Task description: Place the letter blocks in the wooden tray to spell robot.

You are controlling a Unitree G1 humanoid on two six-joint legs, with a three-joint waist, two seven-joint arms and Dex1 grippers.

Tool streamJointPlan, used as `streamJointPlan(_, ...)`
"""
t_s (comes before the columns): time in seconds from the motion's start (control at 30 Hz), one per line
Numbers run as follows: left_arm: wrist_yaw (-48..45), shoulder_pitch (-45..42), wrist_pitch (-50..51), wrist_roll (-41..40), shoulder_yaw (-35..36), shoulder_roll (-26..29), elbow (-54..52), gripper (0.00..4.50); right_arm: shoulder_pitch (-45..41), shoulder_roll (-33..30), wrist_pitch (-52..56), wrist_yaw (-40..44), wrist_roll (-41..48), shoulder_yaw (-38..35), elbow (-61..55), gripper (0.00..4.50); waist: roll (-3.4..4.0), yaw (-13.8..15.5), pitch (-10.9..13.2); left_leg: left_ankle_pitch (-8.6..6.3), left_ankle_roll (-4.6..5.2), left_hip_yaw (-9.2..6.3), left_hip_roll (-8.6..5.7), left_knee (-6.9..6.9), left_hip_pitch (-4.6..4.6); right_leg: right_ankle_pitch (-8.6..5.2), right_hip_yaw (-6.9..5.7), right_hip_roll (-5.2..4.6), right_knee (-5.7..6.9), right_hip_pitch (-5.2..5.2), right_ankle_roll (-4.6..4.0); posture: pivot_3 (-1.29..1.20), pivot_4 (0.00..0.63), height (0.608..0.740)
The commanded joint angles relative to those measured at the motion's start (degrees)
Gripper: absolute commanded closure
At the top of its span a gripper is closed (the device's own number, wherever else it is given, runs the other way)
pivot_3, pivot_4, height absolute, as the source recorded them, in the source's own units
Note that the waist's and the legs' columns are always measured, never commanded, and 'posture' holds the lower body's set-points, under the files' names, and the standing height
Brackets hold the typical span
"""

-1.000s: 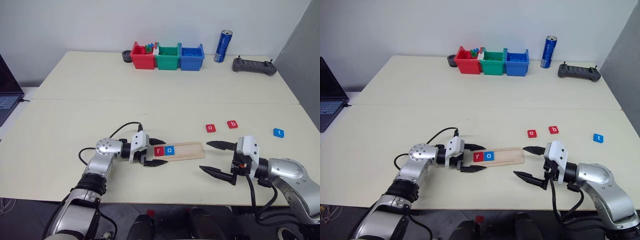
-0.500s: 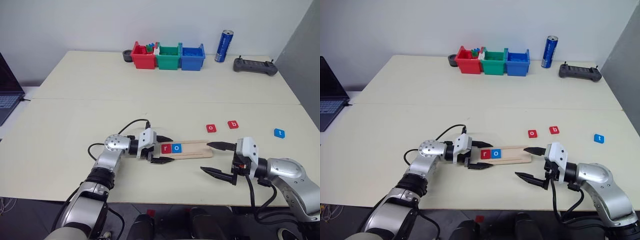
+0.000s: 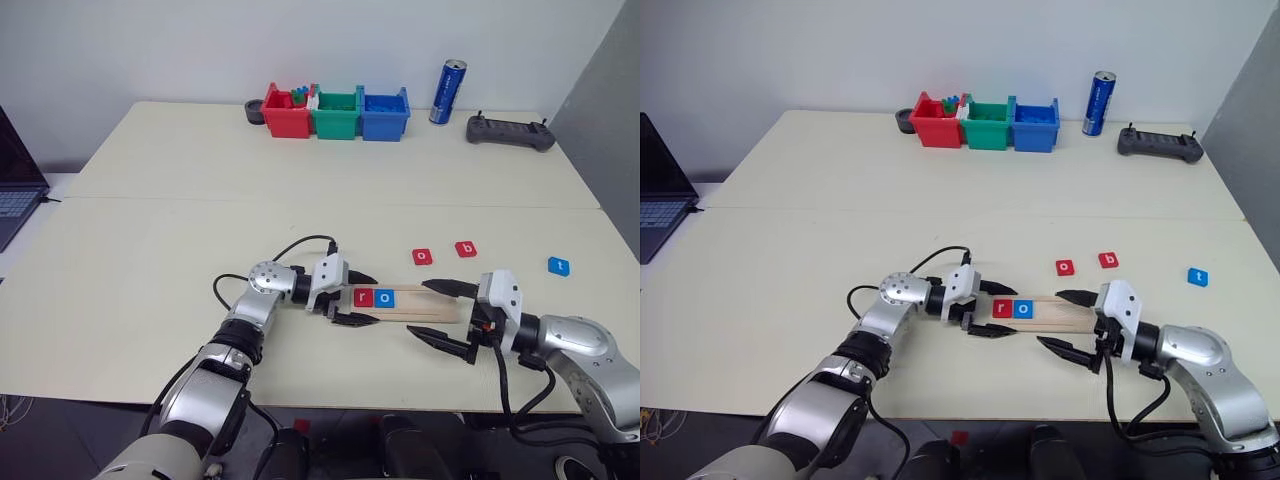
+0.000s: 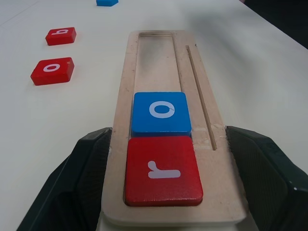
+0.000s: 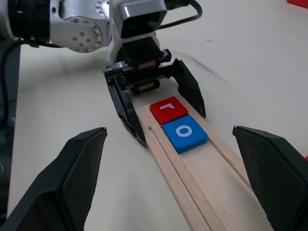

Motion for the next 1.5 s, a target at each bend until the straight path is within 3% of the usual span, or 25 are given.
streamJointPlan(0.03, -0.4, -1.2, -0.9, -0.3, 0.4, 0.2, -0.2, 1.1, 2.4, -1.2, -2.0, -0.6, -0.9, -4.4, 1.7, 0.0, 0.0, 0.1, 0.0, 0.0, 0.0, 0.0, 0.0, 0.0, 0.0, 0.0, 0.0, 0.0, 0.0, 0.01, 0.0, 0.0, 0.15, 0.74)
streamJointPlan(0.27, -0.9, -1.5, -1.0, -0.3, 0.6, 1.1, 0.8, 1.1, 6.2, -3.5, -4.5, 1.0, -1.1, -9.0, 4.5, 0.0, 0.0, 0.0, 0.0, 0.0, 0.0, 0.02, -0.02, 0.0, 0.01, 0.0, 0.02, -0.01, 0.01, 0.01, 0.0, 0.0, 0.15, 0.74)
streamJointPlan(0.73, -0.2, -2.9, -1.2, 0.2, 0.5, 0.2, 3.1, 1.1, 5.0, -3.3, -4.0, 1.4, -0.6, -7.7, 2.4, 0.0, 0.0, -0.1, 0.0, 0.0, 0.0, 0.02, -0.03, 0.01, 0.01, 0.0, 0.03, -0.01, 0.03, 0.01, 0.0, 0.0, 0.15, 0.74)
streamJointPlan(0.83, -0.4, -2.9, -0.7, 0.0, 0.6, 0.1, 3.0, 0.13, 4.6, -3.2, -3.9, 1.5, -0.7, -7.5, 2.4, 0.0, 0.0, -0.1, 0.0, 0.0, 0.0, 0.02, -0.03, 0.02, 0.01, 0.0, 0.03, -0.01, 0.03, 0.01, 0.0, 0.0, 0.15, 0.74)
streamJointPlan(1.07, -0.3, -2.8, -0.3, -0.4, 0.9, 0.2, 2.1, 0.03, 4.2, -3.0, -4.1, 1.5, -0.6, -7.2, 2.8, 0.0, 0.0, 0.0, 0.0, 0.0, 0.0, 0.02, -0.03, 0.02, 0.01, 0.0, 0.03, -0.01, 0.03, 0.01, 0.0, 0.0, 0.15, 0.74)
streamJointPlan(1.23, -1.8, -1.7, 2.1, -2.4, 2.0, 2.6, -2.8, 0.03, 4.7, -2.8, -3.3, 0.8, 0.1, -7.7, 1.5, 0.0, 0.0, -0.1, 0.0, 0.0, 0.0, 0.02, -0.02, 0.02, 0.01, 0.0, 0.03, -0.01, 0.04, 0.01, 0.0, 0.0, 0.15, 0.74)
streamJointPlan(1.5, 0.2, 5.2, 15.5, -8.5, 6.4, 10.2, -23.8, 0.03, 5.7, 0.7, 1.9, -7.7, 2.6, -10.7, -3.0, 0.0, 0.01, -0.2, 0.0, 0.0, 0.0, 0.0, 0.03, 0.01, 0.02, 0.0, 0.03, 0.0, 0.05, 0.02, 0.0, 0.0, 0.15, 0.74)
